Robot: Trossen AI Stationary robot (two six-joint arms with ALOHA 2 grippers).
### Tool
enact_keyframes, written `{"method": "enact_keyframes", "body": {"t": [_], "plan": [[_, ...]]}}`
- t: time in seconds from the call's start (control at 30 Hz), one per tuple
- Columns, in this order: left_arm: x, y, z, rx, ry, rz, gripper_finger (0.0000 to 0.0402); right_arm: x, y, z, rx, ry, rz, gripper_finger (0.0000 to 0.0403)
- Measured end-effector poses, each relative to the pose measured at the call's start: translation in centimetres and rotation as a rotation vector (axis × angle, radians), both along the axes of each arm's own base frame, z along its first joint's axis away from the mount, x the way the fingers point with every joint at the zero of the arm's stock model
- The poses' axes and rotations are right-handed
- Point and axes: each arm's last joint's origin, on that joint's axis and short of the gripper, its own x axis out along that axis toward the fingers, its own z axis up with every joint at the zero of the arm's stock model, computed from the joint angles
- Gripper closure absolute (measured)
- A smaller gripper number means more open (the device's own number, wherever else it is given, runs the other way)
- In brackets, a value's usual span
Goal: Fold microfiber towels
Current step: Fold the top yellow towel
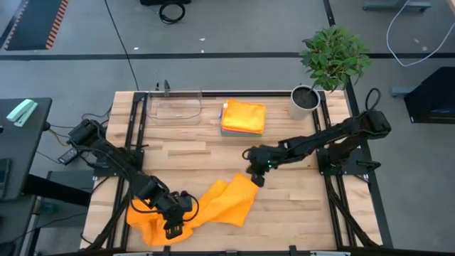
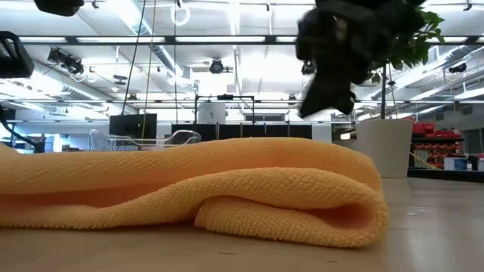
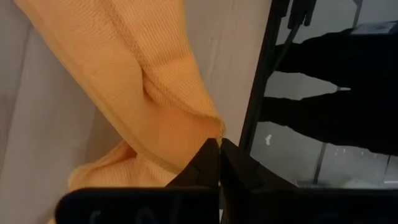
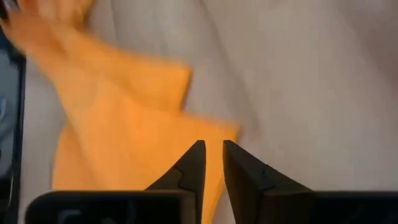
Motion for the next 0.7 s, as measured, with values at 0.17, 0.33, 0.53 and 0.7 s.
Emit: {"method": "enact_keyframes", "body": {"t": [0.17, 0.33, 0.53, 0.7], "plan": [[0.3, 0.3, 0.0, -0.001, -0.008, 0.008, 0.0382, 1.5, -2.7, -0.9, 0.103, 0.039, -0.056, 0.0323], [0.4, 0.3, 0.0, 0.002, -0.011, 0.004, 0.0392, 3.2, -4.1, -3.9, 0.204, 0.049, -0.023, 0.0281], [0.3, 0.3, 0.0, 0.002, -0.011, 0.003, 0.0382, 4.0, -3.0, -6.3, 0.212, 0.091, -0.018, 0.0192], [0.4, 0.4, 0.0, 0.003, -0.012, 0.004, 0.0388, 5.2, -1.4, -7.3, 0.157, 0.111, 0.011, 0.0157]]}}
